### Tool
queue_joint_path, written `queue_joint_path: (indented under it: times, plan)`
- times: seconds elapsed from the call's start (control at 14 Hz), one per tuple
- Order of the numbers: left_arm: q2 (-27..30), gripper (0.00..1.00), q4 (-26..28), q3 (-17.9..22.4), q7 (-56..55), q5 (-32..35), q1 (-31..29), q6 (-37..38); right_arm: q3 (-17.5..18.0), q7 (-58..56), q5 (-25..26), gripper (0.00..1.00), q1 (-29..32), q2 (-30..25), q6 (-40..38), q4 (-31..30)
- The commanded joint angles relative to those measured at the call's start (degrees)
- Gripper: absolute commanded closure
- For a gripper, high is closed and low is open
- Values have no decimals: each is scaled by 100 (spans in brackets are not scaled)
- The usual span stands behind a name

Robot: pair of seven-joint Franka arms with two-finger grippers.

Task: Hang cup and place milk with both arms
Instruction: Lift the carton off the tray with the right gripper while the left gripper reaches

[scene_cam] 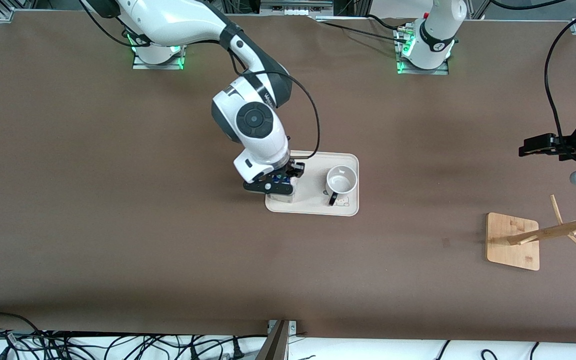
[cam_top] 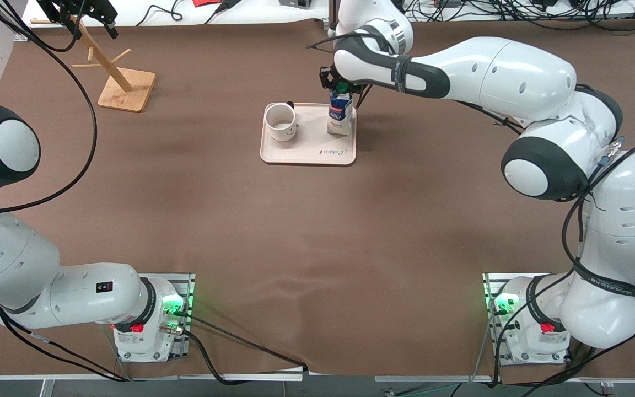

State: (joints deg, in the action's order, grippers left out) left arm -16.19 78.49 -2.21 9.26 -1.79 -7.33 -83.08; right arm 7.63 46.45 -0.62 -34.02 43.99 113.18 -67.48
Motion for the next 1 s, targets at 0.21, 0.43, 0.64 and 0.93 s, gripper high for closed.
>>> queue_joint_path:
  times: [0.21, 0.43, 0.64, 0.93]
  plan:
    - [10, 0, 122, -34, 85, -93, -67, 38, 37, -2179, -473, 65, 1202, -557, -1436, 349]
    - [-7, 0, 289, -296, 41, -225, 195, 169, -7, -3245, -474, 65, 1774, -1048, -2054, -140]
    - [-322, 0, 324, -447, -125, -226, 634, -127, -375, -4280, -492, 65, 2170, -1638, -1844, -1169]
    - [-700, 0, 307, -438, -396, -190, 1066, -699, -657, -4838, -501, 65, 2496, -2051, -1239, -2328]
